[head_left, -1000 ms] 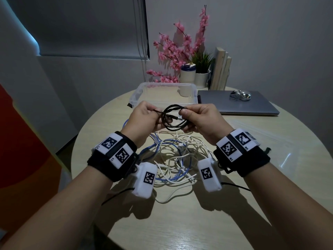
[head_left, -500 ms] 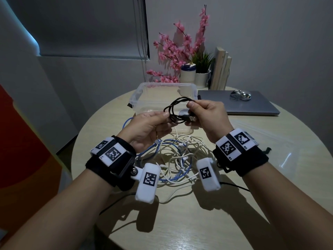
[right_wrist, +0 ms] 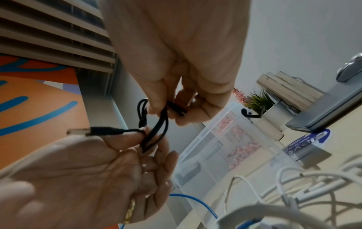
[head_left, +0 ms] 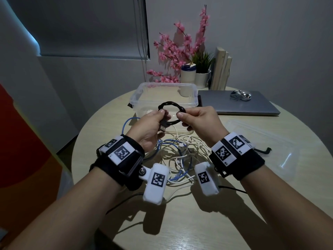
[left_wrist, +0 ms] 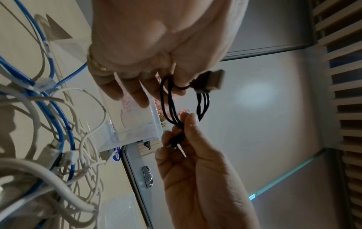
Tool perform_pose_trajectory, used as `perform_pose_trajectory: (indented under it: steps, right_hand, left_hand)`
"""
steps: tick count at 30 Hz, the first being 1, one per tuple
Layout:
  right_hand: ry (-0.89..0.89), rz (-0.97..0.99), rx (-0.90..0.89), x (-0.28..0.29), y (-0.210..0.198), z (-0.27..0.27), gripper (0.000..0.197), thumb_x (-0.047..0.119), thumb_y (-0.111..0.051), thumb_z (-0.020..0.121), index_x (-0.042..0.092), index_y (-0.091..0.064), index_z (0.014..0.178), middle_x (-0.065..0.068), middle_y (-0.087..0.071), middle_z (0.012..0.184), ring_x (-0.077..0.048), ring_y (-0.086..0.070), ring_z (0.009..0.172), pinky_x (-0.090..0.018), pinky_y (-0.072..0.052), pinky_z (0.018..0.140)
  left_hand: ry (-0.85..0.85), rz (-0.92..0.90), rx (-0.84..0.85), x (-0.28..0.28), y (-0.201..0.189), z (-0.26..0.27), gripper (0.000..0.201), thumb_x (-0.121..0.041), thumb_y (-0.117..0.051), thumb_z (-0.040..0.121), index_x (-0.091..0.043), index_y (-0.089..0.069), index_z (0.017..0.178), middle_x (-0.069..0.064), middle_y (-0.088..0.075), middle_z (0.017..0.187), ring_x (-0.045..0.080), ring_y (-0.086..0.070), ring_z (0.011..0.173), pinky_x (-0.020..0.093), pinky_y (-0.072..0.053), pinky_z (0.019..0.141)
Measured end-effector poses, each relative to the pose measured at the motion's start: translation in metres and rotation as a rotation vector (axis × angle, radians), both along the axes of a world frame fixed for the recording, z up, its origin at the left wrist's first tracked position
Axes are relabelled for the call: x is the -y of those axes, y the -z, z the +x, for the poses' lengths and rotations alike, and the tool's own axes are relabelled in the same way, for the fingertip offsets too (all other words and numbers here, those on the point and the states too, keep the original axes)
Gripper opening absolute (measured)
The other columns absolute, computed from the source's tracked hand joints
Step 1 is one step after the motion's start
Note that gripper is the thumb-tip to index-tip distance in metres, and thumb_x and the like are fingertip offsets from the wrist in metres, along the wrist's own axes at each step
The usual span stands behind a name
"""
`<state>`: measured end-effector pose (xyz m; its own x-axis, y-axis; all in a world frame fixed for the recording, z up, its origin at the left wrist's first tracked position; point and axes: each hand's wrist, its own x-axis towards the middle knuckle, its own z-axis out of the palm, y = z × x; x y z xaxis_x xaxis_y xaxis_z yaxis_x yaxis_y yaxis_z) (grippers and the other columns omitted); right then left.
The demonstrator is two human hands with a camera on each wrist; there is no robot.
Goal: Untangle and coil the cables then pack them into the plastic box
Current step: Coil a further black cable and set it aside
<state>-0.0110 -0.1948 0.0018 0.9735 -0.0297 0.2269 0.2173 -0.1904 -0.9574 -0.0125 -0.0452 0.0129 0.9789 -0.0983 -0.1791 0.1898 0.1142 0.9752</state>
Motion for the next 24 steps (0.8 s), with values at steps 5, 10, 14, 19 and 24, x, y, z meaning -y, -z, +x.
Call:
perform_pose_trajectory:
  steps: [5,10,14,19,24]
  right_hand:
    - [0.059,0.005,0.029,0.008,-0.003,0.001,0.006,0.014,-0.069,0.084,0.013,-0.074,0.088,-0.001,-0.066,0.066,-0.011,-0.06,0.061,-0.027,-0.048,0.058]
    - [0.073,0.007,0.057,0.009,-0.007,0.003,0.005,0.012,-0.069,0.084,0.015,-0.073,0.084,0.001,-0.066,0.064,-0.013,-0.061,0.06,-0.028,-0.047,0.057]
    - [0.121,0.027,0.059,0.011,-0.008,0.005,0.004,0.014,-0.07,0.083,0.016,-0.073,0.082,-0.002,-0.066,0.064,-0.013,-0.06,0.058,-0.027,-0.046,0.055]
    - [0.142,0.003,0.065,0.016,-0.007,0.005,0.005,0.014,-0.07,0.083,0.013,-0.074,0.087,-0.002,-0.066,0.065,-0.011,-0.06,0.057,-0.024,-0.047,0.056]
    - [0.137,-0.035,0.065,0.015,-0.008,0.006,0.011,0.014,-0.069,0.085,0.009,-0.074,0.093,0.002,-0.066,0.065,-0.008,-0.06,0.056,-0.02,-0.048,0.056]
  left_hand:
    - [0.246,-0.019,-0.089,-0.009,-0.007,-0.007,0.024,-0.028,-0.034,0.103,-0.02,-0.046,0.083,0.004,-0.059,0.086,0.02,-0.061,0.086,0.03,-0.042,0.073]
    - [0.376,-0.085,-0.049,-0.012,-0.008,-0.014,0.014,-0.009,-0.06,0.084,-0.018,-0.05,0.086,0.011,-0.066,0.088,0.025,-0.067,0.087,0.034,-0.052,0.078]
    - [0.284,-0.058,0.011,-0.013,-0.007,-0.011,0.019,0.004,-0.056,0.088,-0.013,-0.05,0.095,0.011,-0.068,0.078,0.018,-0.068,0.068,0.025,-0.056,0.06]
    - [0.313,0.089,0.008,-0.021,-0.007,-0.011,0.011,0.003,-0.052,0.092,-0.004,-0.056,0.084,0.011,-0.071,0.078,0.013,-0.068,0.063,0.019,-0.053,0.053]
    - [0.357,0.181,-0.012,-0.03,-0.014,-0.009,0.008,-0.004,-0.052,0.094,-0.009,-0.057,0.089,0.005,-0.072,0.077,0.013,-0.068,0.066,0.024,-0.054,0.06]
